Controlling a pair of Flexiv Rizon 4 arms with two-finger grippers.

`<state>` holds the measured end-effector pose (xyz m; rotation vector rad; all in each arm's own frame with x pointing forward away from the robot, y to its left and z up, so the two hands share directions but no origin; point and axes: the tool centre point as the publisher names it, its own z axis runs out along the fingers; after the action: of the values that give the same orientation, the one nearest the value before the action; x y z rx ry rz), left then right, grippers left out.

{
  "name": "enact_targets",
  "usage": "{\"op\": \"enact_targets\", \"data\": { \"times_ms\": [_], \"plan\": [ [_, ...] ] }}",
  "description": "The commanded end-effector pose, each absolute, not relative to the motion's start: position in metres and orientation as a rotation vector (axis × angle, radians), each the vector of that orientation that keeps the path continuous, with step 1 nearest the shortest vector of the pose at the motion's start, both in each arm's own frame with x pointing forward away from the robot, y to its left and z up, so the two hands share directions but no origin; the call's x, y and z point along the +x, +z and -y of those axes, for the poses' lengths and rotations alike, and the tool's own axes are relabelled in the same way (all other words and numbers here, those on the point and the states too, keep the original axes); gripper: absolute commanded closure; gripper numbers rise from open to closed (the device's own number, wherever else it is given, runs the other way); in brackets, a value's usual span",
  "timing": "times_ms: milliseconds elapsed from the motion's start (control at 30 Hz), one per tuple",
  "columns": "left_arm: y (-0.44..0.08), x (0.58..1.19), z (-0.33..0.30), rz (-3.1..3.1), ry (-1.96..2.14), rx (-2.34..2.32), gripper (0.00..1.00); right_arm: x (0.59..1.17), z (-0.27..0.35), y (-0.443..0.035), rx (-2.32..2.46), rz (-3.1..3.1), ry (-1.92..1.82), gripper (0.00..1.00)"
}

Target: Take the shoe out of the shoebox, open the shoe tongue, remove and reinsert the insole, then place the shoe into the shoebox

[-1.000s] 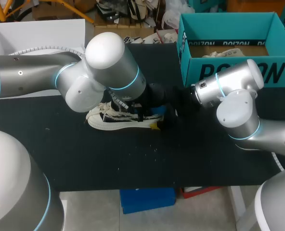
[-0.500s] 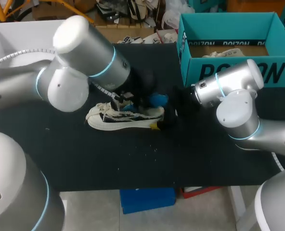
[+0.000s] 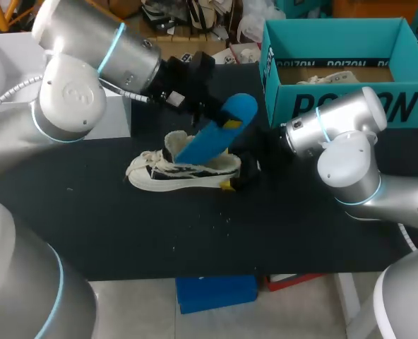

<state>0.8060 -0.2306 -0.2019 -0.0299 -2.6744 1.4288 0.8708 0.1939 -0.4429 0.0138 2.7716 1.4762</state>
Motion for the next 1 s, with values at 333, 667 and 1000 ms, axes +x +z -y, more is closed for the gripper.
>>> {"op": "enact_targets", "data": {
  "times_ms": [333, 667, 1000],
  "plan": [
    [-0.192, 0.814, 0.218, 2.668, 1.382, -0.059, 1.0, 0.87, -0.195, -0.445, 0.017, -2.773, 1.472, 1.0],
    [-0.192, 0.807, 0.21, 2.628, 1.411, -0.017, 1.0, 0.87, -0.195, -0.445, 0.017, -2.773, 1.472, 1.0],
    [-0.148, 0.801, 0.203, 2.478, 1.608, -0.013, 1.0, 0.87, -0.195, -0.445, 0.017, -2.773, 1.472, 1.0]
  ]
}}
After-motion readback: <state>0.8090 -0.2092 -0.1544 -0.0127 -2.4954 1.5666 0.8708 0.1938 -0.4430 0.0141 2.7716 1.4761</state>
